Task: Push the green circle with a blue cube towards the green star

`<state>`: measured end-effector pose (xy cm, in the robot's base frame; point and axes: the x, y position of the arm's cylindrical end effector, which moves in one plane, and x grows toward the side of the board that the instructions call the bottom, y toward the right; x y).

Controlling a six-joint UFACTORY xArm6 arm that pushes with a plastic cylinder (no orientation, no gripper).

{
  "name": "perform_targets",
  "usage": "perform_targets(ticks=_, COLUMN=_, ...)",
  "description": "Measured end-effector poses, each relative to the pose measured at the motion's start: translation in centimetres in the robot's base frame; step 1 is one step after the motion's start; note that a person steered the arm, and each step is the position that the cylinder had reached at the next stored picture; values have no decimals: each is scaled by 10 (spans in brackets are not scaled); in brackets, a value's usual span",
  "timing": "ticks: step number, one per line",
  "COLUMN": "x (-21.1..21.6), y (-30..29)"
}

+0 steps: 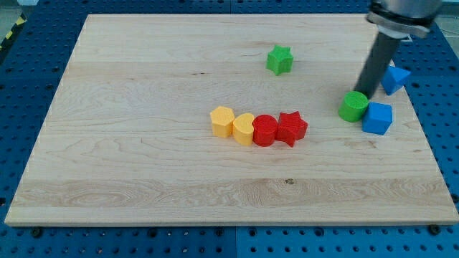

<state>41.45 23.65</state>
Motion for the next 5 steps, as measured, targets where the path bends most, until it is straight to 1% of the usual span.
perform_targets(ticks=1, x=22, y=35)
perform_targets(ticks=2, x=59, y=46)
perform_targets(ticks=3, x=70, y=29)
perform_targets(ticks=4, x=60, y=-20)
perform_targets(ticks=5, x=40, y=-73)
